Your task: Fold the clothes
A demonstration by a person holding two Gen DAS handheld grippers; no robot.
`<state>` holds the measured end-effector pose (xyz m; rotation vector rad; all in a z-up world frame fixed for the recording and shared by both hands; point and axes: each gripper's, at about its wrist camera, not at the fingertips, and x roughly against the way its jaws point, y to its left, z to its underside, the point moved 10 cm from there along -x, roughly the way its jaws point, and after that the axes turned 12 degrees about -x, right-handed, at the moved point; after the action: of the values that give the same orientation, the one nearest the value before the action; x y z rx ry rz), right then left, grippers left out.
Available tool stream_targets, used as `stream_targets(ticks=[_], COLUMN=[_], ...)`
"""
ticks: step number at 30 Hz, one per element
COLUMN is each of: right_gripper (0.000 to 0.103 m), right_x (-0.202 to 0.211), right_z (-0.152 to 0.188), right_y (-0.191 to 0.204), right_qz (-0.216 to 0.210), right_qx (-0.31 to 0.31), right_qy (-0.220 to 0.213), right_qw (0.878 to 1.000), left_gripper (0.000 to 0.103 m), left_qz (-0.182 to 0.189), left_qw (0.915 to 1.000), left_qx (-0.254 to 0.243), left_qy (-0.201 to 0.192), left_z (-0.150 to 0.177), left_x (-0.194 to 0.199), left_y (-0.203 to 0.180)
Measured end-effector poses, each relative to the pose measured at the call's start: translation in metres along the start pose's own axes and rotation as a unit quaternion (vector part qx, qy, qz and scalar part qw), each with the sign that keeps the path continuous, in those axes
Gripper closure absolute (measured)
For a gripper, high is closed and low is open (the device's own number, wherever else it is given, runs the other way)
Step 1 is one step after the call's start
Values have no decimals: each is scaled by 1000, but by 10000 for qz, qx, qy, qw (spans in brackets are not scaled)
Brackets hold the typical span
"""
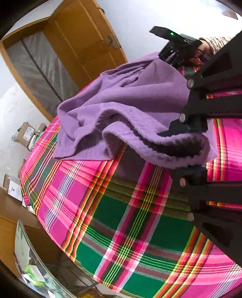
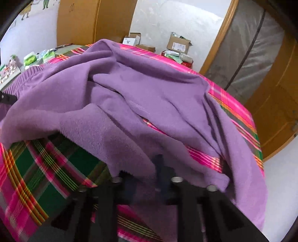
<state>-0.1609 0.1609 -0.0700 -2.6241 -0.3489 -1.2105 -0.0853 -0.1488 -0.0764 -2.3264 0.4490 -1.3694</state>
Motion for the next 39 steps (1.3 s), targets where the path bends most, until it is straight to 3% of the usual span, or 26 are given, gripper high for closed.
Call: stream_targets(ticks=[3,16,27,33,39], right_gripper=[95,95,95,95,95], right_x=[13,77,113,121,102], right_z=[1,20,59,79,102], right_y=[-5,-30,-32,-24,-18], right_qz=[55,426,230,97,-171], right_qx=[-26,13,-77,-24,45], right_qy=[-154,-436,-122,103,502], right_qw=[9999,9981,9996,9999,9986], left_gripper=[91,92,92,92,92], left_qz=[87,364,638,537,289], left_qw=[9998,9973,9939,9953,9962], left_qx=[102,533,864,800,820], left_qy=[-124,-338,-256,-133,-69], left_z=[-1,12,32,46,54], left_x=[5,35,43,44,34], left_y=[2,14,24,21,32])
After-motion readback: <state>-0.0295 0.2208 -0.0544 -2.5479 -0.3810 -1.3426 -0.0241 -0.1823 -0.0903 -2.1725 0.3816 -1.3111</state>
